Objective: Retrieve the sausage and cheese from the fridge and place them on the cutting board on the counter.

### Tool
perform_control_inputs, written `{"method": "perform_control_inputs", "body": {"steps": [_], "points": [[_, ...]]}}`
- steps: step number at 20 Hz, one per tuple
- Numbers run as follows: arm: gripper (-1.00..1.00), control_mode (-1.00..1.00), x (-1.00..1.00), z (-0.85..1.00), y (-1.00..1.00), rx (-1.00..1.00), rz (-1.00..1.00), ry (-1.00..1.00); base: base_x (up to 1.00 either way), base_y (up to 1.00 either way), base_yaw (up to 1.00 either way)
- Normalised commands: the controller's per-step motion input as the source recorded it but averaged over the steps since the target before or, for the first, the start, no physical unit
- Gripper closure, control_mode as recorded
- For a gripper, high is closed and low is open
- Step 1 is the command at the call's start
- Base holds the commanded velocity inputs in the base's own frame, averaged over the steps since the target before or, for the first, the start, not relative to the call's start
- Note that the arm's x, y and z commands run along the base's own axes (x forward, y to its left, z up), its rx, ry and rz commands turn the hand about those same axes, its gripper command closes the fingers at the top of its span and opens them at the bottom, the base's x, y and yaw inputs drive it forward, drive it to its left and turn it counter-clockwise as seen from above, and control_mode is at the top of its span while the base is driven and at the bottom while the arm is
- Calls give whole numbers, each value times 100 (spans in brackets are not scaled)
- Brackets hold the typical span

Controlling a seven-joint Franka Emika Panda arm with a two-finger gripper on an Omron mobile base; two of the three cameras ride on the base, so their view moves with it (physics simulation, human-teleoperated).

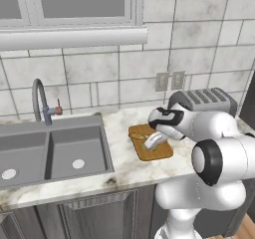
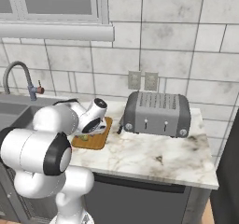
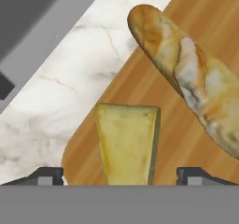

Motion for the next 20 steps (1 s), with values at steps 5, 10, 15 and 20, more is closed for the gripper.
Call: {"method": "perform_control_inputs", "body": {"steps": [5, 10, 15, 20], "points": [[-100, -100, -24, 49, 0, 0, 0, 1, 0, 0, 0], [-100, -100, -75, 41, 3, 0, -1, 0, 0, 0, 0], [-100, -100, -77, 28, 15, 0, -15, 0, 0, 0, 0], [-100, -100, -62, 33, 7, -3, -21, -7, 0, 0, 0]]}}
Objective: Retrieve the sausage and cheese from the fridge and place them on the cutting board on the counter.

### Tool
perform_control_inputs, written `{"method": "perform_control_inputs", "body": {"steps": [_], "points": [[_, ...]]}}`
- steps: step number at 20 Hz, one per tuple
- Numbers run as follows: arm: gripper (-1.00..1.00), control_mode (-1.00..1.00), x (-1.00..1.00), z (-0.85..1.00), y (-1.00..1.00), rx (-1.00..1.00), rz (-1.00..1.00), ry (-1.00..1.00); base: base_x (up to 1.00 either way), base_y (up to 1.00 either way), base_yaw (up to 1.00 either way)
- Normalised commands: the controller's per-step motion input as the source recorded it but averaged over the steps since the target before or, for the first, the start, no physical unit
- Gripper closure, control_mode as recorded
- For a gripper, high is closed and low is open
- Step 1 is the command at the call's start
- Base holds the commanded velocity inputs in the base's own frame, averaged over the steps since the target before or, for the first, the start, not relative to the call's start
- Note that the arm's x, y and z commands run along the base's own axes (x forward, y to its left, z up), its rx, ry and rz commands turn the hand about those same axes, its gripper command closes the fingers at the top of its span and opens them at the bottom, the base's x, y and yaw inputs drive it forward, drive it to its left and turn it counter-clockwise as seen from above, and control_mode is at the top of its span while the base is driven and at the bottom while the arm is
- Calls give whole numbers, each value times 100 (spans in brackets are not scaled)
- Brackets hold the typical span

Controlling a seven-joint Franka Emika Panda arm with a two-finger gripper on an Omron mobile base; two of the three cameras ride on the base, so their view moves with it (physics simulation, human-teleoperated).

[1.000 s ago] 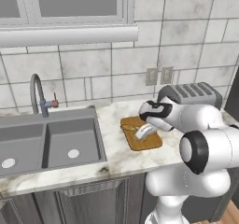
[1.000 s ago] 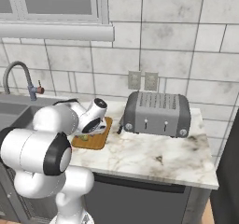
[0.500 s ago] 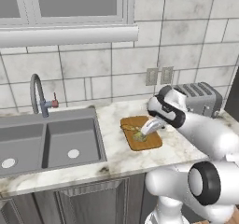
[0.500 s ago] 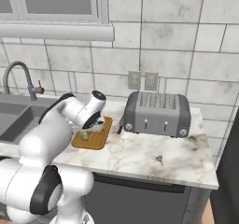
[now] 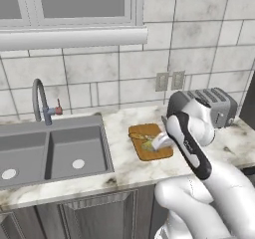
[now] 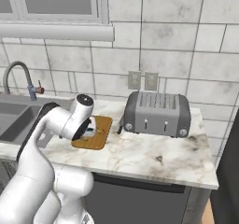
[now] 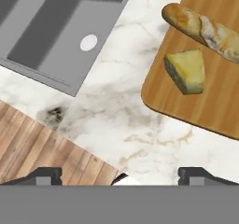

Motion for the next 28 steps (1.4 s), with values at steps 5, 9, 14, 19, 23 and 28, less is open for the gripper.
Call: {"method": "perform_control_inputs", "body": {"steps": [5, 9, 14, 19, 23, 28], "points": [[-100, -100, -55, 32, 0, -6, -21, -9, 0, 0, 0], [-100, -100, -55, 38, 0, -7, -17, -9, 0, 0, 0], [-100, -100, -45, 41, -2, -3, -10, -4, 0, 0, 0], [-100, -100, -29, 0, -2, 0, 0, 0, 0, 0, 0], [-100, -100, 0, 0, 0, 0, 0, 0, 0, 0, 0], [-100, 100, 0, 0, 0, 0, 0, 0, 0, 0, 0]]}}
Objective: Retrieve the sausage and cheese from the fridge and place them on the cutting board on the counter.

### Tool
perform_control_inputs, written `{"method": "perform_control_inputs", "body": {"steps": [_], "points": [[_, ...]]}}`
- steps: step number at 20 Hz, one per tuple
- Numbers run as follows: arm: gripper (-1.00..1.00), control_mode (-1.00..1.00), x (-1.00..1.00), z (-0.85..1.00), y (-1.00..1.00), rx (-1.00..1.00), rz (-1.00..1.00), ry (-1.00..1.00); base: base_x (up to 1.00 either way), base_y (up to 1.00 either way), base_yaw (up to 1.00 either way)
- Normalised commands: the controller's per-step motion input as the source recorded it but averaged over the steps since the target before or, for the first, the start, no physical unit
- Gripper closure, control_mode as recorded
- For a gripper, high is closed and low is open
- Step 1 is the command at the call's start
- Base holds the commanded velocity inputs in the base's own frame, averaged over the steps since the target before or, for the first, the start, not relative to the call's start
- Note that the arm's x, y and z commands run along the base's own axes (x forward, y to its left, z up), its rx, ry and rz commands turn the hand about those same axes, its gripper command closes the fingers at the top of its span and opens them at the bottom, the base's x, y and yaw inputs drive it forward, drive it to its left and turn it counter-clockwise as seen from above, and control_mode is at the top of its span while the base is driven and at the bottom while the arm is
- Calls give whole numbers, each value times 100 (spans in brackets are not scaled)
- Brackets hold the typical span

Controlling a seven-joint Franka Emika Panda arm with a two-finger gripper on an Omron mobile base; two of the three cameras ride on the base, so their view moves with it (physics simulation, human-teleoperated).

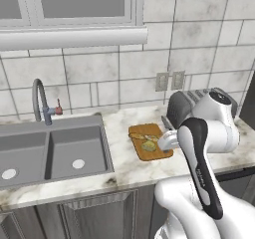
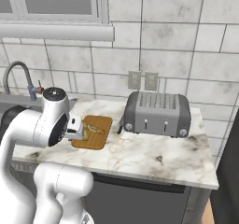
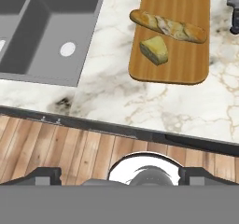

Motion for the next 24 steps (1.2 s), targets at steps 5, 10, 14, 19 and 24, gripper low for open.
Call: {"method": "perform_control_inputs", "body": {"steps": [5, 10, 14, 19, 24], "points": [[-100, 100, 0, 0, 0, 0, 0, 0, 0, 0, 0], [-100, 100, 0, 0, 0, 0, 0, 0, -36, 0, 0], [-100, 100, 0, 0, 0, 0, 0, 0, -97, 17, 10], [-100, 100, 0, 0, 0, 0, 0, 0, -46, 66, 49], [-100, 100, 0, 0, 0, 0, 0, 0, -2, 44, 78]]}}
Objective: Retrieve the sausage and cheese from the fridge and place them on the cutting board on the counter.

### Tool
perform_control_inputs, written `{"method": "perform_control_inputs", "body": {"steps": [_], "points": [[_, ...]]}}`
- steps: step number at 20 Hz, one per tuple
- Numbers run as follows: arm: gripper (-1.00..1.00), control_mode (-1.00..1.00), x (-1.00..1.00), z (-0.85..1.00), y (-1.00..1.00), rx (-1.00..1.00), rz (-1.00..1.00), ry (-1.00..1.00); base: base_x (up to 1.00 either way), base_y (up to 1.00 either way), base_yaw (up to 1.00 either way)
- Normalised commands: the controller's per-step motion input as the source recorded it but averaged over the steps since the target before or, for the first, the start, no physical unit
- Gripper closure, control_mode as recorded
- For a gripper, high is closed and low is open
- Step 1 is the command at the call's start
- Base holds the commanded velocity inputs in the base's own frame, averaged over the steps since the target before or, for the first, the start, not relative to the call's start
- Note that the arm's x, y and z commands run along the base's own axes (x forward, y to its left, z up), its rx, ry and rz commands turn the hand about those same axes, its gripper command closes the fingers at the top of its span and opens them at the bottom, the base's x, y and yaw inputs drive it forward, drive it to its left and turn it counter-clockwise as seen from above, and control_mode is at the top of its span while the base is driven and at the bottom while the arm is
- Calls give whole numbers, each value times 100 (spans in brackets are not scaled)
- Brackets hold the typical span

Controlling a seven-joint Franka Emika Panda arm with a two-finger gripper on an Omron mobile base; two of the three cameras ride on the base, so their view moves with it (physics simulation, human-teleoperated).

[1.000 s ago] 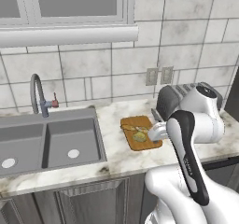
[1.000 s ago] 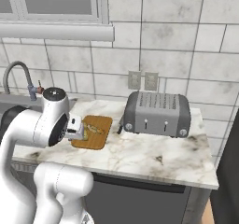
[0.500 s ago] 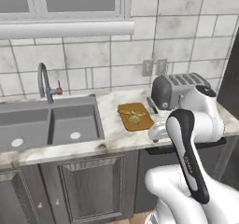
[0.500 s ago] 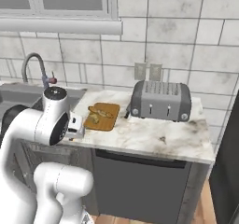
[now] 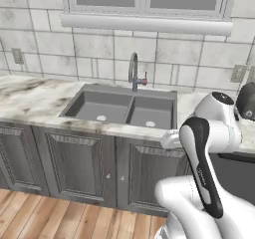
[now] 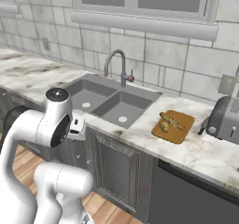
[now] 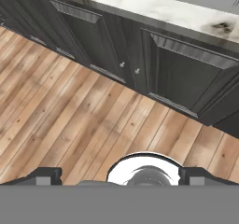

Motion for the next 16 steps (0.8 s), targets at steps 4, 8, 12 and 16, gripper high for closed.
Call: {"method": "perform_control_inputs", "body": {"steps": [4, 8, 12, 16], "points": [[-100, 100, 0, 0, 0, 0, 0, 0, 0, 35, 83], [-100, 100, 0, 0, 0, 0, 0, 0, 0, 37, 79], [-100, 100, 0, 0, 0, 0, 0, 0, 10, 41, 72], [-100, 100, 0, 0, 0, 0, 0, 0, 59, 58, 52]]}}
